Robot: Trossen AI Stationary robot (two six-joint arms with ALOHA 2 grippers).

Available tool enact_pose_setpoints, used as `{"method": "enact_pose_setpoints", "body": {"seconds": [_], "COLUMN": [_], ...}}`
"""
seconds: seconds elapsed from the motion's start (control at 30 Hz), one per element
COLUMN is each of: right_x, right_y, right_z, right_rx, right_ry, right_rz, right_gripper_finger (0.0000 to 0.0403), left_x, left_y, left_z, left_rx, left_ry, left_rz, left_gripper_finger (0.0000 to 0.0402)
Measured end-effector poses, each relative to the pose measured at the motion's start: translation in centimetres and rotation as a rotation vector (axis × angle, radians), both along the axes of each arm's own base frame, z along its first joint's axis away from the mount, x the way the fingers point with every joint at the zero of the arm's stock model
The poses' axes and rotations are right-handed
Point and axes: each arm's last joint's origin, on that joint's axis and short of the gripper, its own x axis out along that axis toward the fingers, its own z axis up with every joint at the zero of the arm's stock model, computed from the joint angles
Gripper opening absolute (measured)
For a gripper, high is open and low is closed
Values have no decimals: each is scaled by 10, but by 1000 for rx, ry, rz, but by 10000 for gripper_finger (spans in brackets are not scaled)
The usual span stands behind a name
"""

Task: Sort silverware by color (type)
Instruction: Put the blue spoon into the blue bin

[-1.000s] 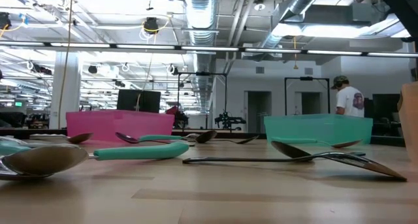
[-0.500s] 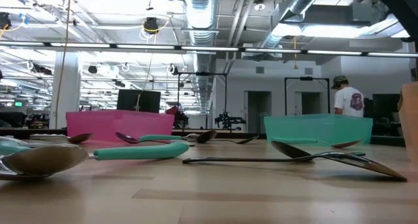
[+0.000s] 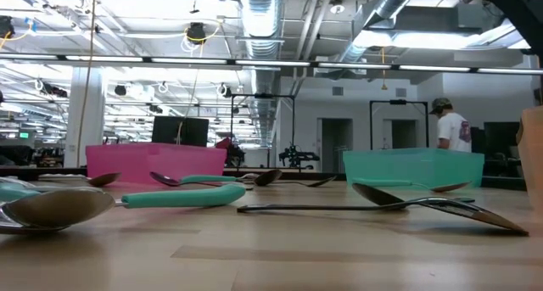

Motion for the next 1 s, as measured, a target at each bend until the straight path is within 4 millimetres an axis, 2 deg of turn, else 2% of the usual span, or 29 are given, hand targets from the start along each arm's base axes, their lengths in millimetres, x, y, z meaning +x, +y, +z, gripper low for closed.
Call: {"method": "enact_pose_setpoints", "body": {"seconds": [0.17, 0.37, 0.63, 0.83, 1.0], "right_x": [-2, -3, -3, -5, -20], "right_y": [-9, -11, -11, -14, -24], "right_z": [-2, -5, -5, -7, 5], "right_rx": [46, 51, 64, 80, 75], "right_ry": [25, 54, 68, 91, 78], "right_rz": [-21, -23, -25, -35, -68], "right_gripper_finger": [201, 74, 70, 70, 70], "left_x": [0, 0, 0, 1, 0], "left_y": [0, 0, 0, 0, 0], "left_z": [0, -1, -2, -8, -10], "left_rx": [-1, -17, -46, -82, -136], "left_ry": [0, 3, 8, 68, 79], "left_rz": [-9, -13, -12, -9, -14], "left_gripper_finger": [10, 11, 23, 91, 154]}}
